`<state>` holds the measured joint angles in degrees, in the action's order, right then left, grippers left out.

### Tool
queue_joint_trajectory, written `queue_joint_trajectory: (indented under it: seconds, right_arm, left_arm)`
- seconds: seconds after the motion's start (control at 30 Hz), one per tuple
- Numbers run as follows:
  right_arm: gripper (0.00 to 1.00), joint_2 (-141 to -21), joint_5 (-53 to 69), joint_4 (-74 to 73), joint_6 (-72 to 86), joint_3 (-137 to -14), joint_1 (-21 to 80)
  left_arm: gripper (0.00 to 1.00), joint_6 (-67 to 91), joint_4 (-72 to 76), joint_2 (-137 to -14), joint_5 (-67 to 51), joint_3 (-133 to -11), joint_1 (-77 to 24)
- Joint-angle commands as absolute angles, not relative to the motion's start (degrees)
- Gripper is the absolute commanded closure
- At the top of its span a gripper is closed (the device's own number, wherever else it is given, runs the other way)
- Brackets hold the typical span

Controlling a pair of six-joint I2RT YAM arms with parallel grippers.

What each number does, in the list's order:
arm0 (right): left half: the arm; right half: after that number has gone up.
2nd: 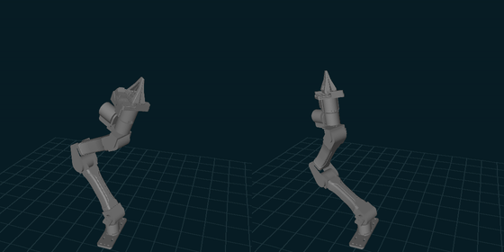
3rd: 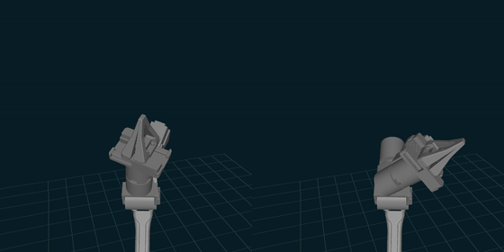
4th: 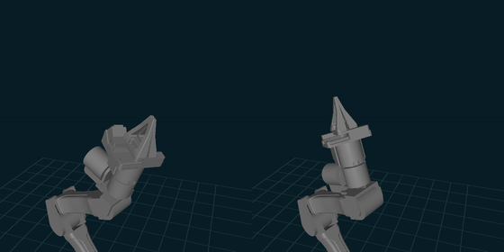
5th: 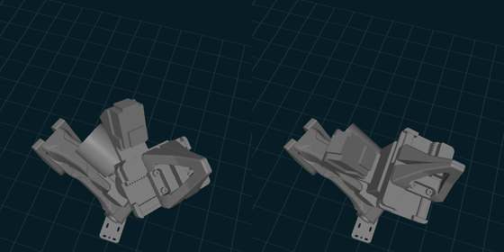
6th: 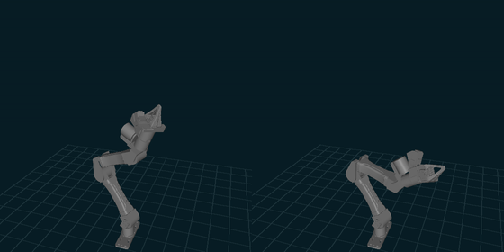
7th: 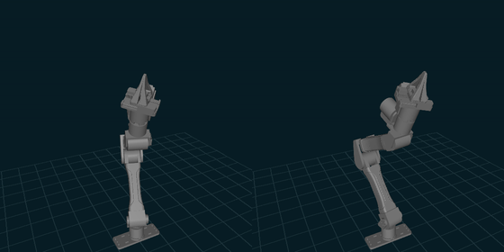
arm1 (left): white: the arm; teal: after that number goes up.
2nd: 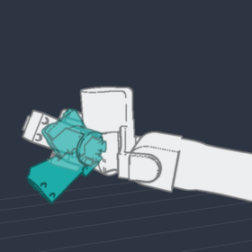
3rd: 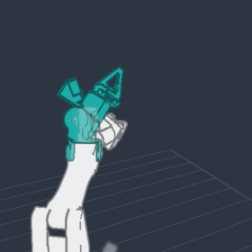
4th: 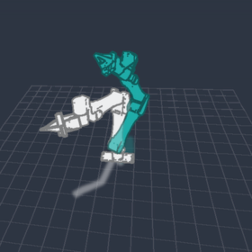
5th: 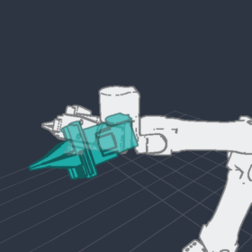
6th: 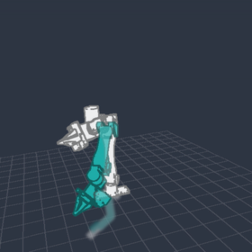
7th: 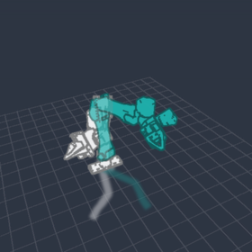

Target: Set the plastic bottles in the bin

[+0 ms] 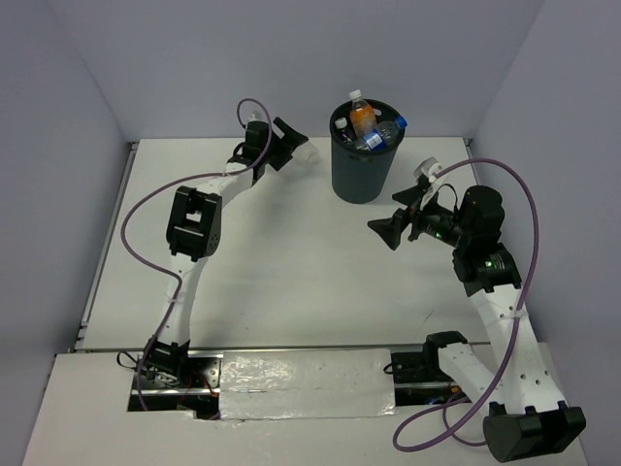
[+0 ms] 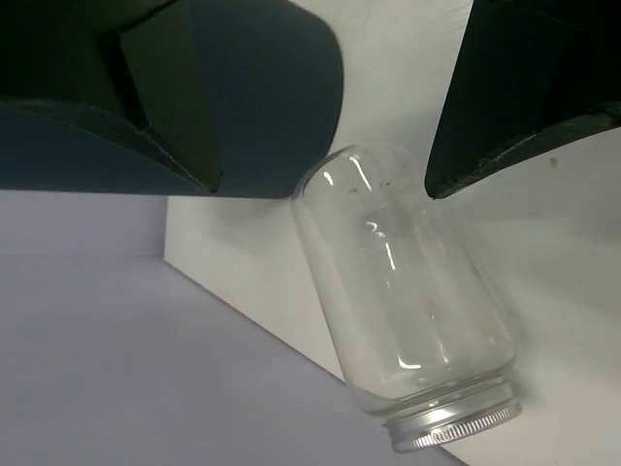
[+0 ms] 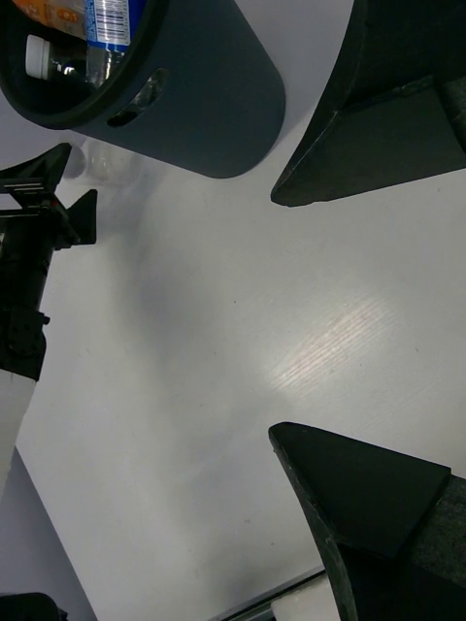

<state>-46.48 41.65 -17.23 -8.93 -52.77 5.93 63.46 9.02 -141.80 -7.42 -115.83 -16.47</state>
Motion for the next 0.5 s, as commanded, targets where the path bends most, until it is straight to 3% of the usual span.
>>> queue_joint_trajectory:
  seconds: [0.0, 0.47]
  right_arm:
    - [0.0, -46.6, 43.2, -16.2, -9.8, -52.8, 5.6]
    - [0.0, -47.0, 43.9, -16.0, -9.8, -52.6, 5.6]
  left_arm:
    - [0.01, 69.2, 12.7, -145.5, -8.3, -118.6, -16.3]
    - [0.01, 74.7, 12.3, -149.1, -4.3, -121.2, -16.3]
